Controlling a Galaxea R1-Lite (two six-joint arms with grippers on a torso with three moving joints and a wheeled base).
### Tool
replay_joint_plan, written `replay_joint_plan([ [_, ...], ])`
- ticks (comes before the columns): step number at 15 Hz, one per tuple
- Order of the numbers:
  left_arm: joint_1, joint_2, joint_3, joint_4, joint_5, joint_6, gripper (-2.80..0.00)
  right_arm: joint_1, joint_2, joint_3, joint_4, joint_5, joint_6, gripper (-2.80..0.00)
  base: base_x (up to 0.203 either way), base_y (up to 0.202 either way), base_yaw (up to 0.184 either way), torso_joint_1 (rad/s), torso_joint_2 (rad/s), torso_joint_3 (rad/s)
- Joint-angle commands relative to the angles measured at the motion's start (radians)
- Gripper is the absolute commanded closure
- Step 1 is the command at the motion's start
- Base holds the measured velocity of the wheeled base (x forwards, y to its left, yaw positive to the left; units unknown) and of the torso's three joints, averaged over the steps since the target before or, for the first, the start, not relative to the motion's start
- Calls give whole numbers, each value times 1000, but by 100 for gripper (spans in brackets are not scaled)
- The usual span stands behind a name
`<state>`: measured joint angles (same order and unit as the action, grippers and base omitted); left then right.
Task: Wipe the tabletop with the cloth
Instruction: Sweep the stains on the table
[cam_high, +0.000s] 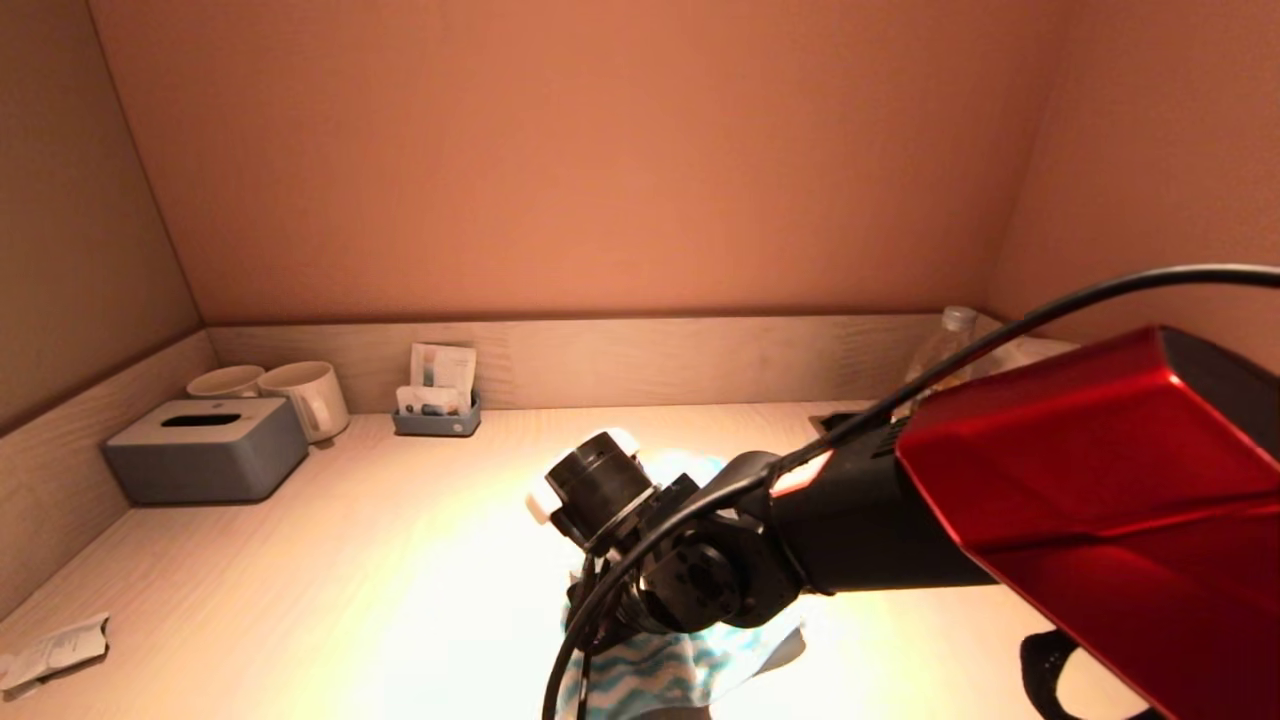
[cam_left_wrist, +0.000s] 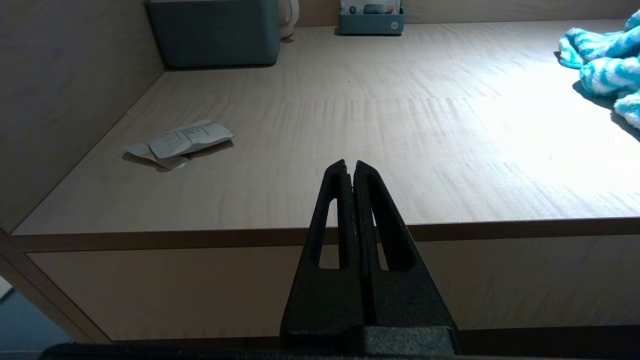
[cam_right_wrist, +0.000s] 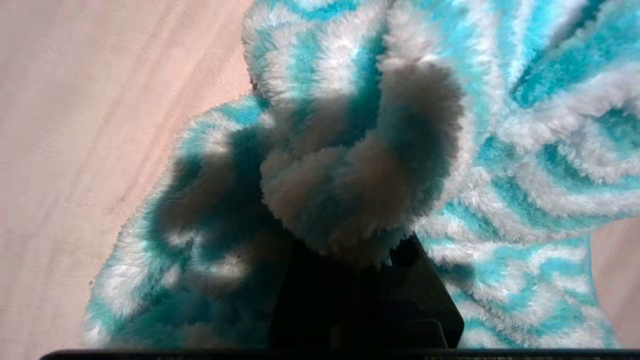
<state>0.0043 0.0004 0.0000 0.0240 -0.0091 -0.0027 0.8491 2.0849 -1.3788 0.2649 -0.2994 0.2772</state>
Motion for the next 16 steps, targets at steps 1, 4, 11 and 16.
replay_joint_plan([
  [1, 0, 0, 0, 1, 0, 0, 0, -1, 35, -69, 1, -28, -1, 0, 0, 0, 0, 0, 0, 0],
  [4, 0, 0, 0, 1, 0, 0, 0, -85, 128, -189, 6, -74, -4, 0, 0, 0, 0, 0, 0, 0],
  [11, 0, 0, 0, 1, 0, 0, 0, -250, -8, -188, 1, -185, 6, 0, 0, 0, 0, 0, 0, 0],
  [16, 0, 0, 0, 1, 0, 0, 0, -360, -168, -94, 3, -201, 4, 0, 0, 0, 0, 0, 0, 0],
])
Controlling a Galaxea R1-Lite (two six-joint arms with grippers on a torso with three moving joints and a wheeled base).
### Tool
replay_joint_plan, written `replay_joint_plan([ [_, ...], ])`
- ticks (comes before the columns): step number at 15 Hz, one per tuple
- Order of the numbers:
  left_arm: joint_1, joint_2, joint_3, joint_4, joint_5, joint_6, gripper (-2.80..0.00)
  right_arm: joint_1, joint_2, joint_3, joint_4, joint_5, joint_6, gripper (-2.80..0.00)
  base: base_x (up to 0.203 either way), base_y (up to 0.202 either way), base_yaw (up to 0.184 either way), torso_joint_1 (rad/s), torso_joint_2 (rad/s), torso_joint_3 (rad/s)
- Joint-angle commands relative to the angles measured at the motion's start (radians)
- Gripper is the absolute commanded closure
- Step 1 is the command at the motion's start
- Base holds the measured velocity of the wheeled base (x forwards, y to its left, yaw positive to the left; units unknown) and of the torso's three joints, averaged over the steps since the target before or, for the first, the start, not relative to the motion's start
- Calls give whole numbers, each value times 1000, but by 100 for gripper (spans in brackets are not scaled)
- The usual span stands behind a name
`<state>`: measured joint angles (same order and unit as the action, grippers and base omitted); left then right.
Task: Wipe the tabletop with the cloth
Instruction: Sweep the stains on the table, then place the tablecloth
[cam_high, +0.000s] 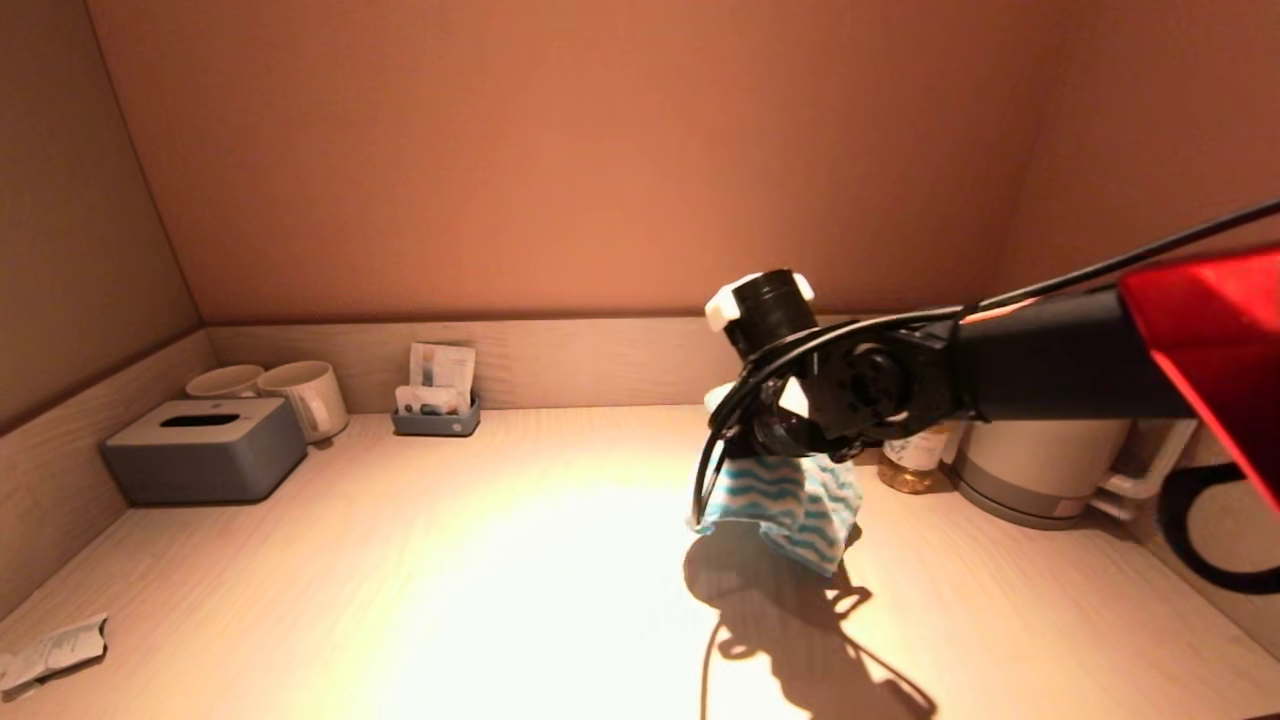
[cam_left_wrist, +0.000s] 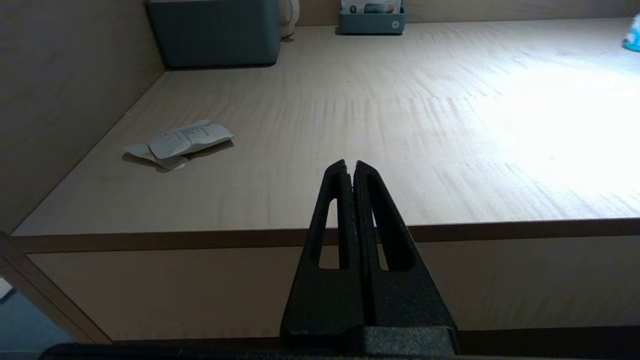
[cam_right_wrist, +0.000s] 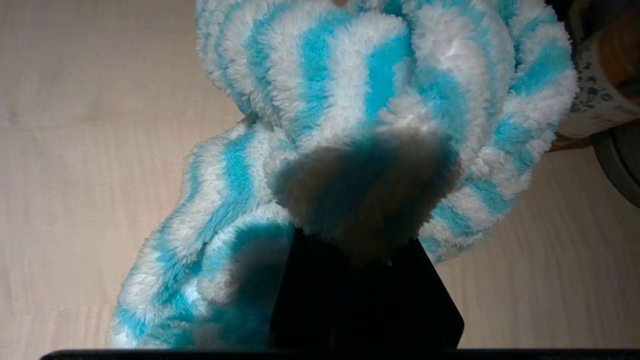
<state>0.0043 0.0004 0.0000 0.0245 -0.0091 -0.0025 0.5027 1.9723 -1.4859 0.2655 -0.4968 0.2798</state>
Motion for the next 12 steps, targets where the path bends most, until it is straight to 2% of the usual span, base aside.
replay_joint_plan([
  [1, 0, 0, 0, 0, 0, -1, 0, -52, -94, 50, 1, -4, 2, 0, 0, 0, 0, 0, 0, 0],
  [6, 0, 0, 0, 0, 0, -1, 0, -276, -229, 192, -6, 6, -3, 0, 0, 0, 0, 0, 0, 0],
  [10, 0, 0, 0, 0, 0, -1, 0, -478, -245, 215, -18, 38, -13, 0, 0, 0, 0, 0, 0, 0],
  [12, 0, 0, 0, 0, 0, -1, 0, -545, -229, 220, -42, 62, -25, 0, 0, 0, 0, 0, 0, 0],
])
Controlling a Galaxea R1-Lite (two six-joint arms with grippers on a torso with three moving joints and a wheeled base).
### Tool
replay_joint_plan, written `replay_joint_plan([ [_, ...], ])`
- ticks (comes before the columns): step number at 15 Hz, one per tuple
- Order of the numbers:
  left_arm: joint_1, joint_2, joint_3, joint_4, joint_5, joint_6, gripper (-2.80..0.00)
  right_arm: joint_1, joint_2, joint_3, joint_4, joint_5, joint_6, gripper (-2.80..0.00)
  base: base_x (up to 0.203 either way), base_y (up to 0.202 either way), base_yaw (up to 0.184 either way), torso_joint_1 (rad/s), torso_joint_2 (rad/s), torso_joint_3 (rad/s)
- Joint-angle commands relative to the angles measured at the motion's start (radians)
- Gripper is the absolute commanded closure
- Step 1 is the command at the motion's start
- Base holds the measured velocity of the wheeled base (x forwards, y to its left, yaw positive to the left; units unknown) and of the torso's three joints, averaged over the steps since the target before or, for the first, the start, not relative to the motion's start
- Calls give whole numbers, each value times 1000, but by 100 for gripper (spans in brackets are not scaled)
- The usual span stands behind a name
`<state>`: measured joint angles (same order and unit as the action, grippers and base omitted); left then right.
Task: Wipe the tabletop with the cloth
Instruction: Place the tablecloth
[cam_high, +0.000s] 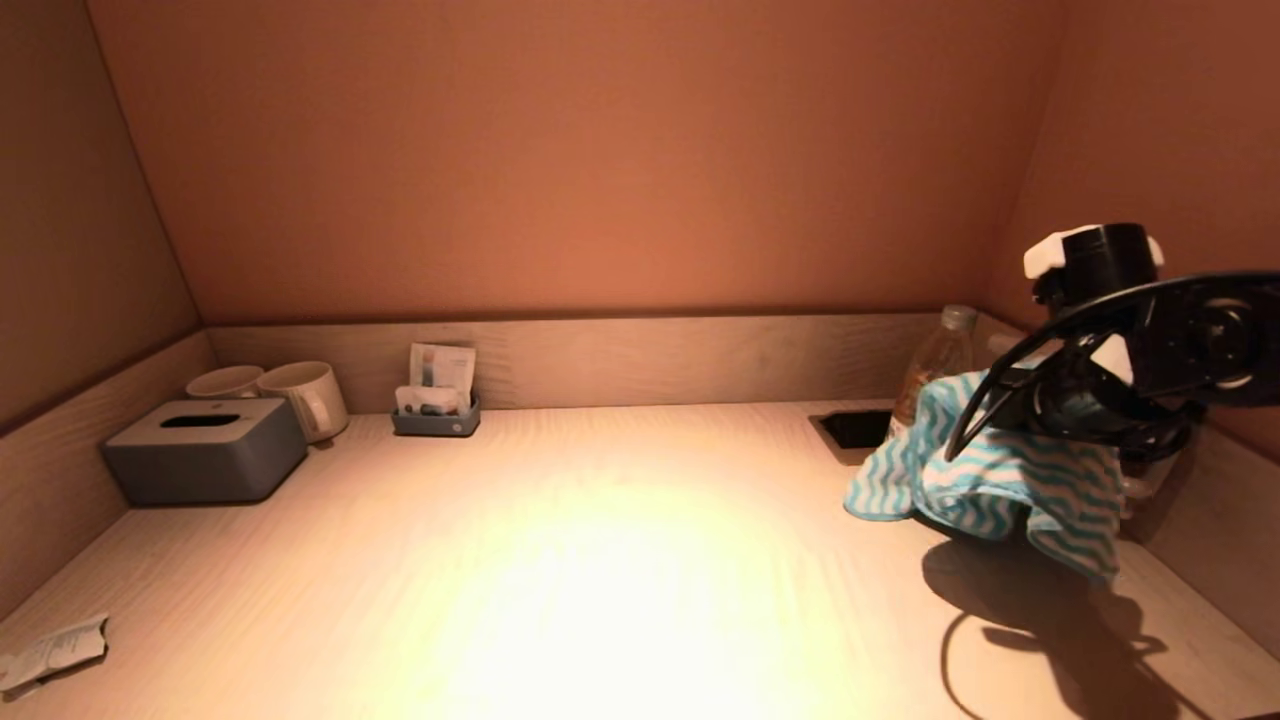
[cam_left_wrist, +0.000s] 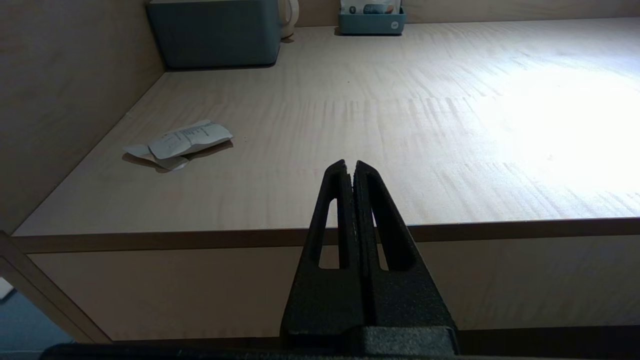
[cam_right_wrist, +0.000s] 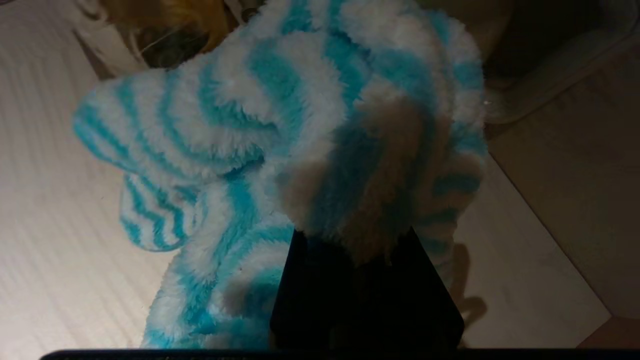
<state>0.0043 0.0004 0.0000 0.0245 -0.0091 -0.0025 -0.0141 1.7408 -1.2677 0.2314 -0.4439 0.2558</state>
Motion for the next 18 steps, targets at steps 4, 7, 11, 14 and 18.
replay_joint_plan([
  [4, 0, 0, 0, 0, 0, -1, 0, -64, 28, 59, -77, 26, -7, 0, 0, 0, 0, 0, 0, 0],
  [7, 0, 0, 0, 0, 0, -1, 0, -65, 14, 135, -107, 30, -7, 0, 0, 0, 0, 0, 0, 0],
  [11, 0, 0, 0, 0, 0, -1, 0, -64, -32, 250, -188, 46, -18, 0, 0, 0, 0, 0, 0, 0],
  [14, 0, 0, 0, 0, 0, -1, 0, -64, -26, 260, -199, 50, -20, 0, 0, 0, 0, 0, 0, 0],
  [18, 0, 0, 0, 0, 0, -1, 0, -63, -29, 254, -201, 51, -26, -280, 0, 0, 0, 0, 0, 0],
])
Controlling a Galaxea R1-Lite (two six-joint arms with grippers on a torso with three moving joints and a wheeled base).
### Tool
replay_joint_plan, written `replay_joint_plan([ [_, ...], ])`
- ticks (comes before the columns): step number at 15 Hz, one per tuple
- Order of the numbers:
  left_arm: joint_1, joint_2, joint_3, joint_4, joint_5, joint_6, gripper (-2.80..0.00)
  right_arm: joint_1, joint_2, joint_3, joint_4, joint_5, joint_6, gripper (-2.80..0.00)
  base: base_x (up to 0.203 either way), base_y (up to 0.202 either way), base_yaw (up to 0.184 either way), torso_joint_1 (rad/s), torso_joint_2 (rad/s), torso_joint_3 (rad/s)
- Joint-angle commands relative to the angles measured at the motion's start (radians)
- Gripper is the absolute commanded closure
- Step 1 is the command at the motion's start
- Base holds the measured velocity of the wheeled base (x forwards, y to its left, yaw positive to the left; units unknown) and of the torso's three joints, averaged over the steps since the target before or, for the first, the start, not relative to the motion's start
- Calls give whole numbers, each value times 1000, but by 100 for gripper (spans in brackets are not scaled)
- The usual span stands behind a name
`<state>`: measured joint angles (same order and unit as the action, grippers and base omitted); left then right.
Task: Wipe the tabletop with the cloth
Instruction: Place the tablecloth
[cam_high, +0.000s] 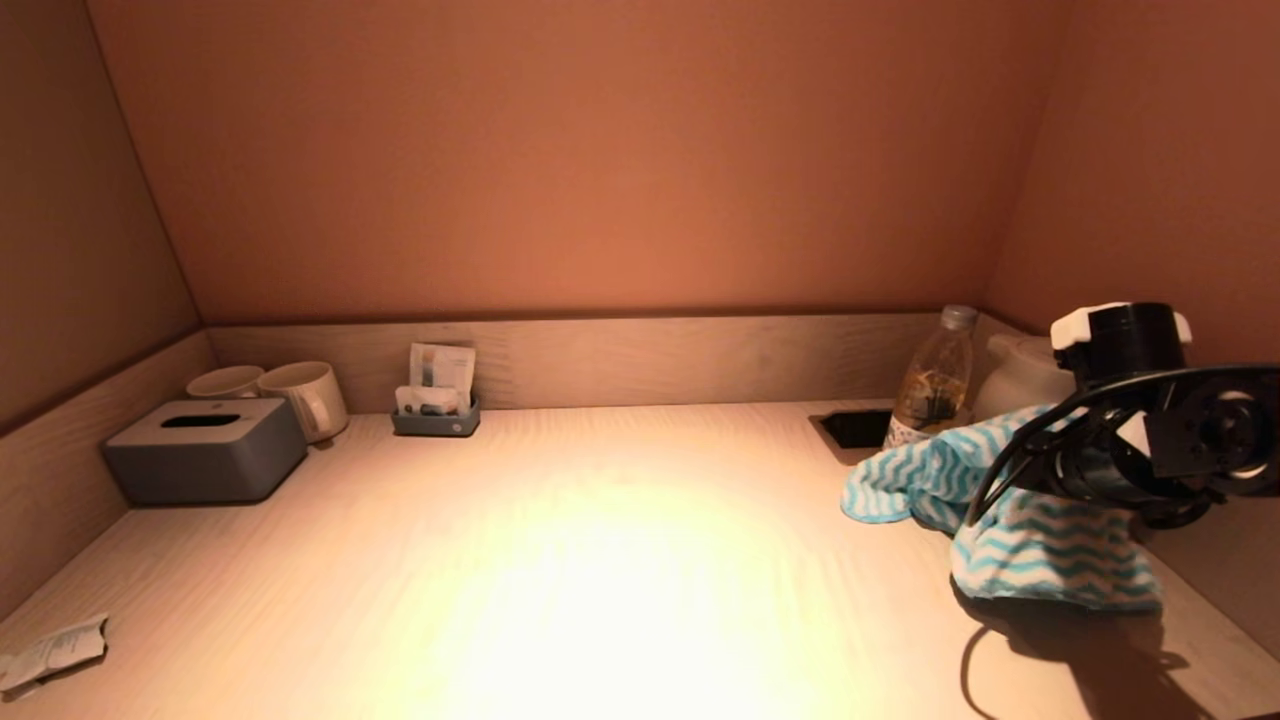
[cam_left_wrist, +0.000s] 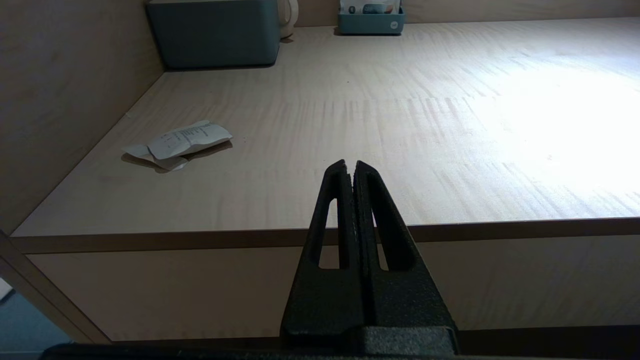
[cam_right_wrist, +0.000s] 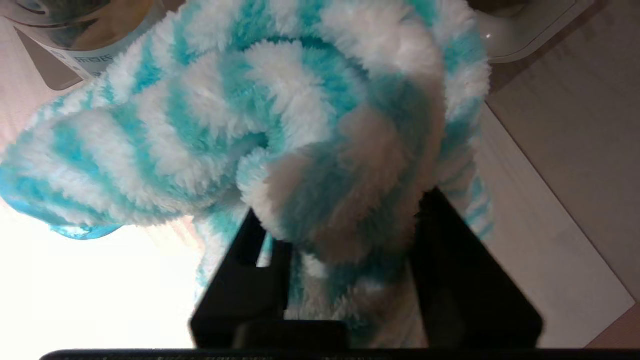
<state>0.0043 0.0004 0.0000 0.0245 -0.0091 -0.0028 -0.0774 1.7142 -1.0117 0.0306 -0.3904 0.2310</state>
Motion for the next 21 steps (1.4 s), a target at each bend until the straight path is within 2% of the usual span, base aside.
replay_joint_plan([
  [1, 0, 0, 0, 0, 0, 0, 0, 2, -10, 3, 0, -2, -5, -280, 0, 0, 0, 0, 0, 0],
  [5, 0, 0, 0, 0, 0, 0, 0, 7, -90, 26, 7, -2, -11, -280, 0, 0, 0, 0, 0, 0],
  [7, 0, 0, 0, 0, 0, 0, 0, 18, -162, 68, 8, 3, -41, -280, 0, 0, 0, 0, 0, 0],
  [12, 0, 0, 0, 0, 0, 0, 0, 107, -388, 188, 8, 85, -129, -280, 0, 0, 0, 0, 0, 0],
  [16, 0, 0, 0, 0, 0, 0, 0, 135, -491, 186, 4, 149, -184, -280, 0, 0, 0, 0, 0, 0],
  [20, 0, 0, 0, 0, 0, 0, 0, 146, -547, 183, 6, 159, -201, -280, 0, 0, 0, 0, 0, 0],
  [21, 0, 0, 0, 0, 0, 0, 0, 146, -553, 185, 6, 159, -207, 0, 0, 0, 0, 0, 0, 0],
])
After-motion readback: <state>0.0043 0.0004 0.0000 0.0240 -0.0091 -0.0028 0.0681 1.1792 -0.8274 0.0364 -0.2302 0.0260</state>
